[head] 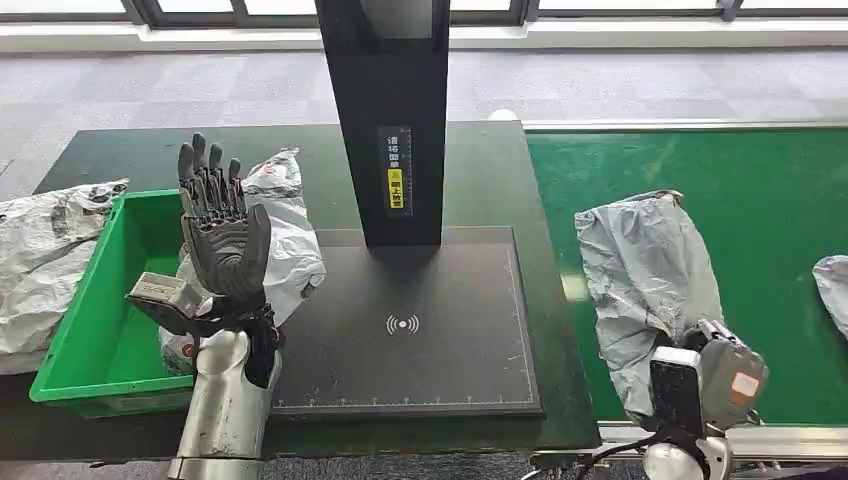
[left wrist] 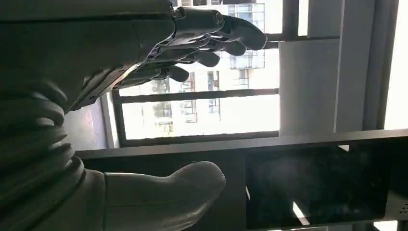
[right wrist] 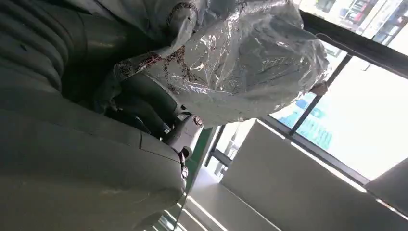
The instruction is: Moved the parcel from conveyor to table for the left to box.
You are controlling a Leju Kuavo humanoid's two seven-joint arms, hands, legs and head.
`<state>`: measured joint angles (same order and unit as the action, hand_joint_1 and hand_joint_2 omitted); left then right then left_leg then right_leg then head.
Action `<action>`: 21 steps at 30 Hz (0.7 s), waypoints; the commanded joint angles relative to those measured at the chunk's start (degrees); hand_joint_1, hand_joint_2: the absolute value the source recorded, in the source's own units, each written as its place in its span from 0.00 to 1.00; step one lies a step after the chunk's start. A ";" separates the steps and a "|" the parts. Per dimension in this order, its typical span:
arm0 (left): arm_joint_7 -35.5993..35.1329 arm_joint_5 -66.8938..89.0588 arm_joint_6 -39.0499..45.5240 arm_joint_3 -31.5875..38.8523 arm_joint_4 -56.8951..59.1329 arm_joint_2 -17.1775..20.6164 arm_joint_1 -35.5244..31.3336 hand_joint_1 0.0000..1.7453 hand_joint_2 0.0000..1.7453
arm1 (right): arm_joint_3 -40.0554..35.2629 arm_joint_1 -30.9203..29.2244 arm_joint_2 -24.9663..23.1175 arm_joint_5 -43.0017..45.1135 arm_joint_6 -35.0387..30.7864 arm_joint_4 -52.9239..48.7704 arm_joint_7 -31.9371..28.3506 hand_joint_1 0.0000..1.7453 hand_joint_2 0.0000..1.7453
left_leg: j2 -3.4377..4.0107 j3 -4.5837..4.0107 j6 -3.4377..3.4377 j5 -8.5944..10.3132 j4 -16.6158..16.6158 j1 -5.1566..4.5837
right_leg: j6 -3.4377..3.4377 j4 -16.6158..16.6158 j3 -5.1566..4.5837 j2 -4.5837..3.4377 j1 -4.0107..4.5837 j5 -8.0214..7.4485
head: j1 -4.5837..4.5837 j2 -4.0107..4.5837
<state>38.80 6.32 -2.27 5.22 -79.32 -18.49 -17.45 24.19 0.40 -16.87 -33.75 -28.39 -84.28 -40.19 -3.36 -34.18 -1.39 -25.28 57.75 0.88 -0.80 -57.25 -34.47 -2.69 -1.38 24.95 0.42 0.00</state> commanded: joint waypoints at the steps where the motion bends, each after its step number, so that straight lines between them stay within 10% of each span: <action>1: 1.20 -0.18 -0.16 -1.41 0.79 -0.23 3.05 0.00 1.00 | -3.05 0.82 -1.02 0.26 -0.19 -3.62 0.19 1.00 1.00 | 0.30 0.17 0.07 -0.06 -0.08 -0.10 | 0.05 0.04 0.10 0.05 -0.02 0.04 | 0.00 0.00; 5: 1.20 -0.68 -0.67 -1.19 0.34 -0.11 3.07 0.00 1.00 | -11.04 3.42 0.62 0.03 -2.22 -7.93 0.19 1.00 1.00 | 0.18 0.13 0.05 -0.03 -0.07 -0.06 | 0.04 0.04 0.09 0.09 -0.04 0.03 | 0.00 0.00; 6: 1.20 -1.64 -2.22 -0.83 0.96 0.49 2.11 0.00 1.00 | -27.28 4.57 0.21 -6.71 12.38 -9.12 1.02 1.00 1.00 | 0.30 0.20 0.07 -0.08 -0.09 -0.04 | 0.07 0.11 0.17 0.12 0.02 0.03 | 0.00 0.00; 8: 1.20 -2.47 -2.21 -0.30 2.85 0.91 0.22 0.00 1.00 | -30.33 1.62 1.02 -7.16 16.37 -4.94 1.13 1.00 1.00 | 0.45 0.22 0.08 -0.12 -0.08 -0.08 | 0.10 0.06 0.12 0.06 0.02 0.05 | 0.00 0.00; 21: 1.20 -2.80 -2.65 0.81 2.30 0.90 1.20 0.00 1.00 | -30.80 0.97 1.51 -7.51 17.27 -1.84 1.28 1.00 1.00 | 0.34 0.23 0.00 -0.03 -0.12 0.01 | 0.10 0.13 0.17 0.00 0.18 -0.02 | 0.00 0.00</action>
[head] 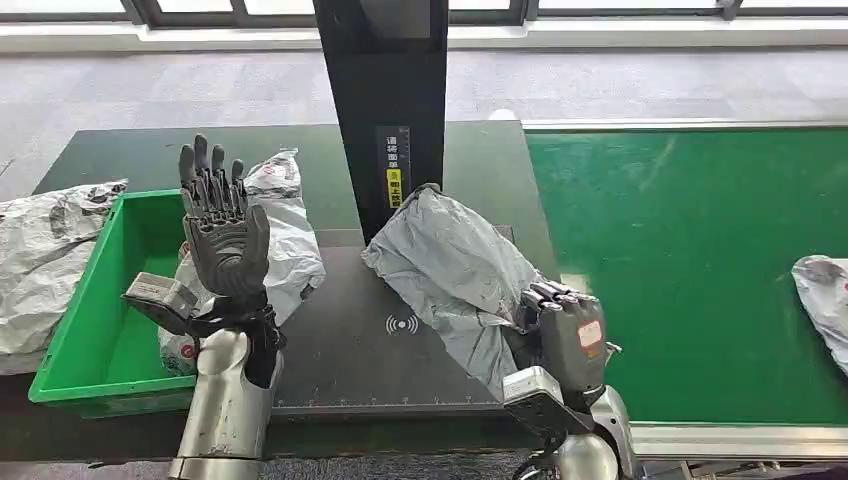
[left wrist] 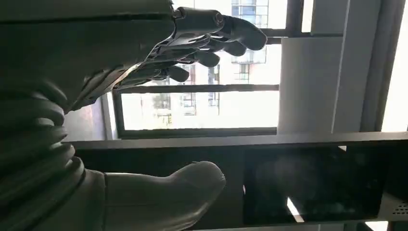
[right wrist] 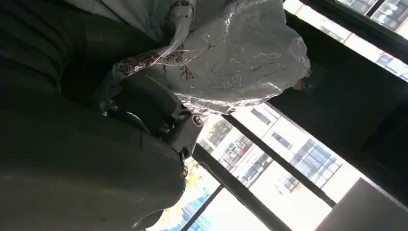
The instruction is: Moved the parcel from conveyor to table for the left to box.
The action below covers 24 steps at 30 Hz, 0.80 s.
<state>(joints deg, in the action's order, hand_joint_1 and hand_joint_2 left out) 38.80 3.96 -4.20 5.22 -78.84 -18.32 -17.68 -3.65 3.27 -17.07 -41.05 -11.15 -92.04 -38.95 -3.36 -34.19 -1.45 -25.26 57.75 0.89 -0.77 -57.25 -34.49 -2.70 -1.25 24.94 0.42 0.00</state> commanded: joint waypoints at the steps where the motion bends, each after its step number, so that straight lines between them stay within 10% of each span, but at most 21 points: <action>1: 1.20 -0.43 -0.81 0.95 1.80 0.73 1.40 0.00 1.00 | -3.02 -2.17 1.75 -0.32 0.04 6.43 -0.01 1.00 1.00 | 0.43 0.30 0.08 -0.06 -0.16 -0.02 | 0.08 0.18 0.24 0.04 0.07 -0.01 | 0.00 0.00; 3: 1.20 -0.40 -0.85 1.13 1.82 0.71 1.32 0.00 1.00 | -3.10 -2.67 1.92 -0.93 0.20 7.36 0.35 1.00 1.00 | 0.38 0.23 0.06 -0.05 -0.12 -0.03 | 0.06 0.12 0.16 -0.03 0.04 -0.02 | 0.00 0.00; 5: 1.20 -0.27 -0.92 1.24 1.69 0.64 1.35 0.00 1.00 | -2.74 -2.97 1.72 -1.38 -0.17 8.00 0.86 0.00 1.00 | 0.55 0.34 0.10 -0.06 -0.19 -0.02 | 0.09 0.22 0.27 0.02 0.09 -0.04 | 0.00 0.00; 24: 1.20 -0.09 -0.38 0.88 1.06 0.45 2.04 0.00 1.00 | -0.88 -2.80 1.04 -1.58 -2.13 7.67 1.60 0.00 1.00 | 0.43 0.28 0.09 -0.06 -0.16 -0.04 | 0.08 0.17 0.22 0.08 0.05 0.00 | 0.00 0.00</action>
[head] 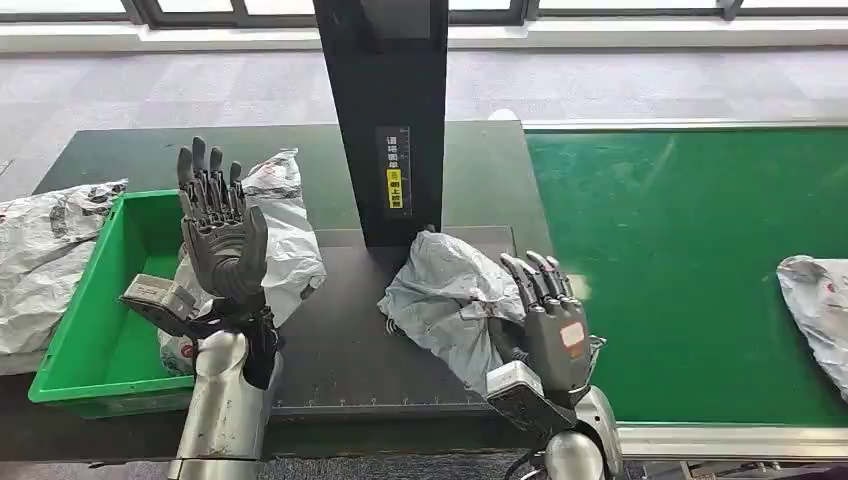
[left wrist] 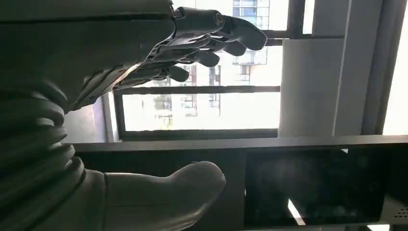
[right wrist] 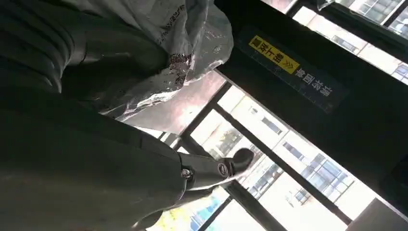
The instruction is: Moved the parcel from conveyor to table for the left to box.
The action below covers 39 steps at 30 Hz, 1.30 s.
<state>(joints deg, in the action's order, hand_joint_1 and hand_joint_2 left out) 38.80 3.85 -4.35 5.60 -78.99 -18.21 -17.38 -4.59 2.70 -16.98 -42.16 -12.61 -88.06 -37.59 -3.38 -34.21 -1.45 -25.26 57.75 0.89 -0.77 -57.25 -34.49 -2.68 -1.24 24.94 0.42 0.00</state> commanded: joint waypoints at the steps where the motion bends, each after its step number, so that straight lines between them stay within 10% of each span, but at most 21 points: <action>1: 1.20 0.02 -0.20 0.50 1.22 0.36 1.73 0.00 1.00 | 0.04 -2.25 0.94 -0.52 -0.73 3.76 0.26 0.00 1.00 | 0.52 0.33 0.11 -0.07 -0.18 -0.04 | 0.09 0.19 0.26 0.06 0.06 -0.01 | 0.00 0.00; 30: 1.20 1.14 0.04 -1.02 1.36 0.09 1.89 0.00 1.00 | 2.77 -0.17 0.52 10.28 3.30 0.64 -2.10 0.00 1.00 | 0.22 0.21 0.08 -0.04 -0.11 -0.04 | 0.06 0.12 0.18 0.19 0.03 0.04 | 0.00 0.00; 31: 1.20 1.24 0.05 -1.37 1.28 0.15 2.12 0.00 1.00 | 3.59 0.01 0.41 14.22 6.36 0.96 -2.34 0.00 0.00 | 0.31 0.25 0.10 -0.04 -0.15 -0.04 | 0.07 0.17 0.22 0.22 0.05 0.03 | 0.00 0.00; 39: 1.20 0.95 0.66 -2.81 2.37 0.75 1.69 0.00 1.00 | 5.62 -0.07 0.93 26.03 10.12 -3.67 -2.41 0.00 0.00 | 0.39 0.33 0.12 -0.05 -0.18 -0.05 | 0.09 0.21 0.28 0.24 0.06 0.03 | 0.00 0.00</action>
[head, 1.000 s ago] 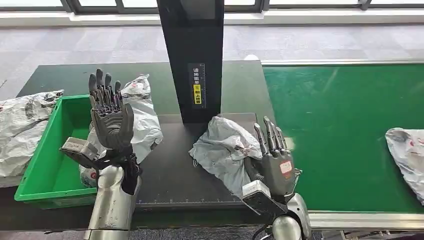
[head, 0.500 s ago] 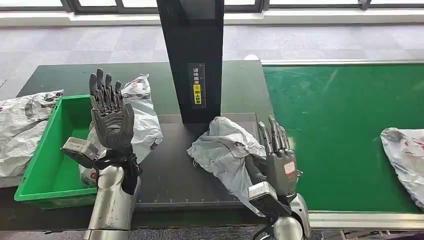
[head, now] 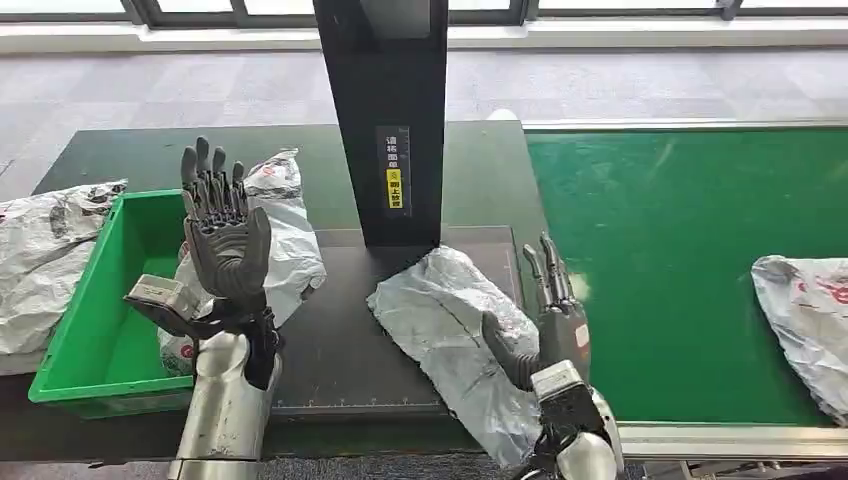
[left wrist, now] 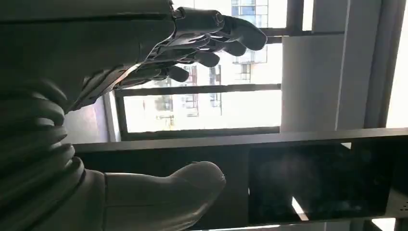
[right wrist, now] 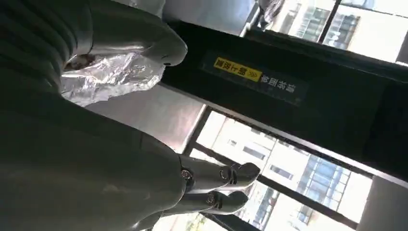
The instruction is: Moved the parcel from conveyor to table for the left to box.
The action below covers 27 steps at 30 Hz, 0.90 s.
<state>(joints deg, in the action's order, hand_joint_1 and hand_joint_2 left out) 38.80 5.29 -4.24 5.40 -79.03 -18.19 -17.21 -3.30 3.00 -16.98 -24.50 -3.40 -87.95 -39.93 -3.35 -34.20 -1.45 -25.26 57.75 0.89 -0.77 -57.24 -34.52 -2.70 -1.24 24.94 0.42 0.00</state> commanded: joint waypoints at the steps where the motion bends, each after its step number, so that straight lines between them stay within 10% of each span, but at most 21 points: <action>1: 1.20 -0.55 0.68 -2.73 2.48 0.71 1.47 0.00 1.00 | 3.69 0.04 1.40 9.06 0.04 -4.43 -0.07 0.00 0.00 | 0.16 0.14 0.08 -0.02 -0.09 -0.06 | 0.05 0.07 0.15 0.23 0.00 0.04 | 0.00 0.00; 16: 1.20 3.29 -0.22 -5.60 6.70 0.77 -0.27 0.00 1.00 | -2.06 2.17 4.09 14.08 -11.17 -14.04 -0.07 0.00 0.00 | 0.16 0.15 0.08 -0.03 -0.06 -0.07 | 0.05 0.07 0.14 0.25 0.00 0.06 | 0.00 0.00; 22: -3.68 33.12 10.26 -18.42 32.48 -1.81 -9.78 0.00 1.00 | -1.86 2.03 5.33 7.27 -30.96 -14.14 -0.07 0.00 0.00 | -0.07 0.13 0.08 0.06 -0.08 -0.11 | 0.04 0.09 0.16 0.45 -0.05 0.07 | 0.02 0.00; 27: -4.37 33.17 12.13 -21.05 35.63 -1.81 -10.96 0.00 1.00 | -1.38 2.06 5.19 6.59 -31.93 -13.88 -0.07 0.00 0.00 | 0.15 0.15 0.12 -0.01 -0.04 -0.14 | -0.03 0.13 0.18 0.26 -0.10 -0.01 | 0.02 0.00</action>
<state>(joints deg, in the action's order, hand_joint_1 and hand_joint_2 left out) 35.34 37.03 5.71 -7.35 -60.35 -19.37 -22.17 -3.39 5.36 -14.60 -17.42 -33.86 -102.40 -40.19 -3.24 -34.16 -1.42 -25.28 57.77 0.77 -0.83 -57.20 -34.51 -2.83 -1.40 24.90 0.44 0.00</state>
